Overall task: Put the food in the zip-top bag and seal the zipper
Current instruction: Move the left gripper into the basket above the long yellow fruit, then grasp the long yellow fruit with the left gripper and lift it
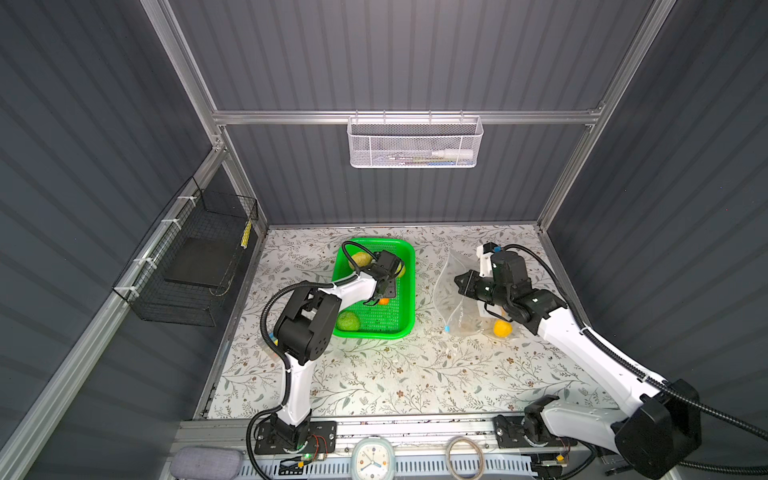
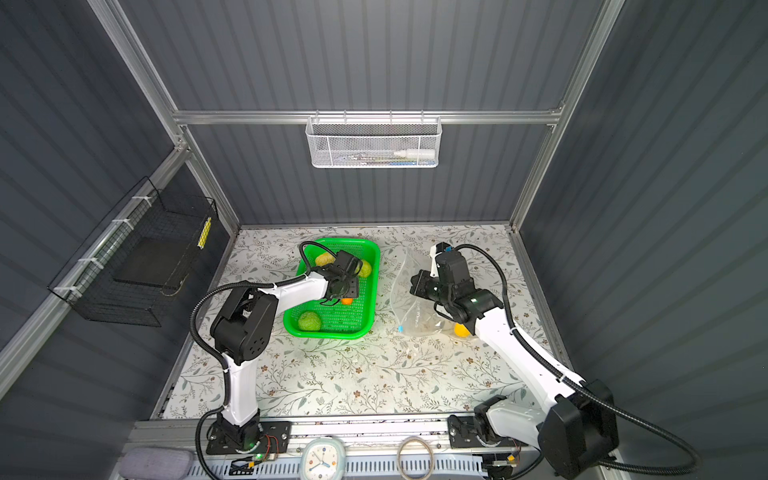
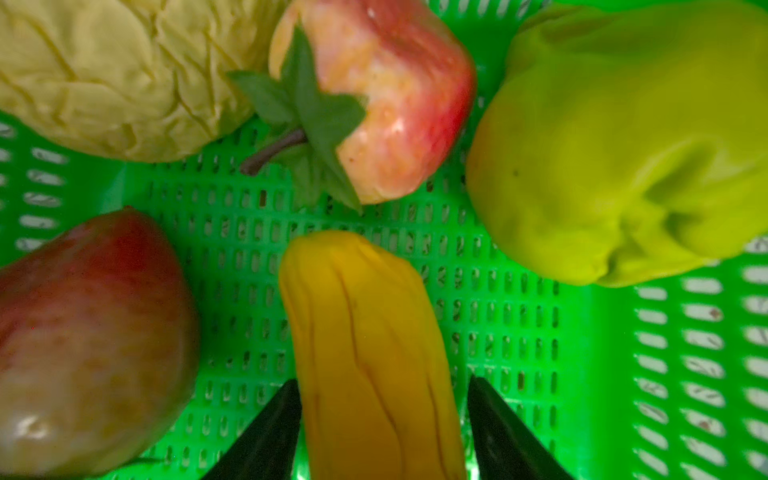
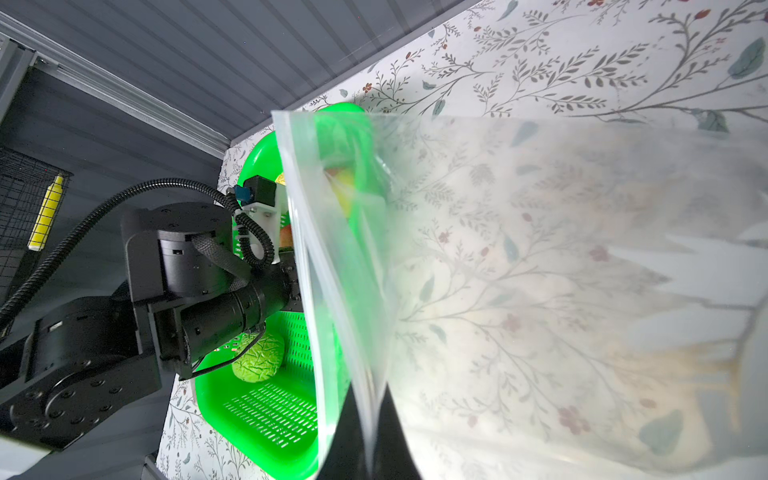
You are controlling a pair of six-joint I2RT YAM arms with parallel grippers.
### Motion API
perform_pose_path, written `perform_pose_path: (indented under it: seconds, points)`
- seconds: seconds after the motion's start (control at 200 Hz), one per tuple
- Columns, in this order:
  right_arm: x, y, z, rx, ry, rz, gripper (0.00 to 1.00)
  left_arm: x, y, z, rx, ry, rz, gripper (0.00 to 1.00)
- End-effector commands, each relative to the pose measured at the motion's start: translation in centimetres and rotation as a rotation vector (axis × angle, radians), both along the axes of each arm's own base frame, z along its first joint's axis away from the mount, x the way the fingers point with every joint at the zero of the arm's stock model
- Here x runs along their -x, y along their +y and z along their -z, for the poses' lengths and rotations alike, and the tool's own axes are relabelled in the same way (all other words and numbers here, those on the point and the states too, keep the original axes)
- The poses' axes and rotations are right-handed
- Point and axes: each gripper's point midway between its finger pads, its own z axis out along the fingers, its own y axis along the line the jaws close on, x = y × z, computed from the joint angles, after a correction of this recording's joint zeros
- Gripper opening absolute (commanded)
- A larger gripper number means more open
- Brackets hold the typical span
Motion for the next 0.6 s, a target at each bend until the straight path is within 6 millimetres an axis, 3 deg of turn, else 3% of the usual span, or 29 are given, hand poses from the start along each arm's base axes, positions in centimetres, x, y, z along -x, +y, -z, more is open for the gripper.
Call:
perform_pose_path:
  seconds: [0.0, 0.165, 0.34, 0.59]
  points:
    - [0.1, -0.4, 0.2, 0.017, -0.004, 0.003, 0.00, 0.5, 0.5, 1.4, -0.010, 0.039, -0.003, 0.68]
    - [0.1, -0.4, 0.2, 0.016, -0.004, 0.002, 0.00, 0.8, 0.7, 1.8, -0.011, 0.050, -0.007, 0.67]
    - [0.1, -0.4, 0.2, 0.016, -0.003, 0.002, 0.00, 0.8, 0.7, 1.2, 0.000, 0.040, -0.006, 0.56]
    - [0.0, -0.4, 0.1, 0.015, -0.005, 0.003, 0.00, 0.8, 0.3, -1.9, 0.053, -0.014, 0.003, 0.44]
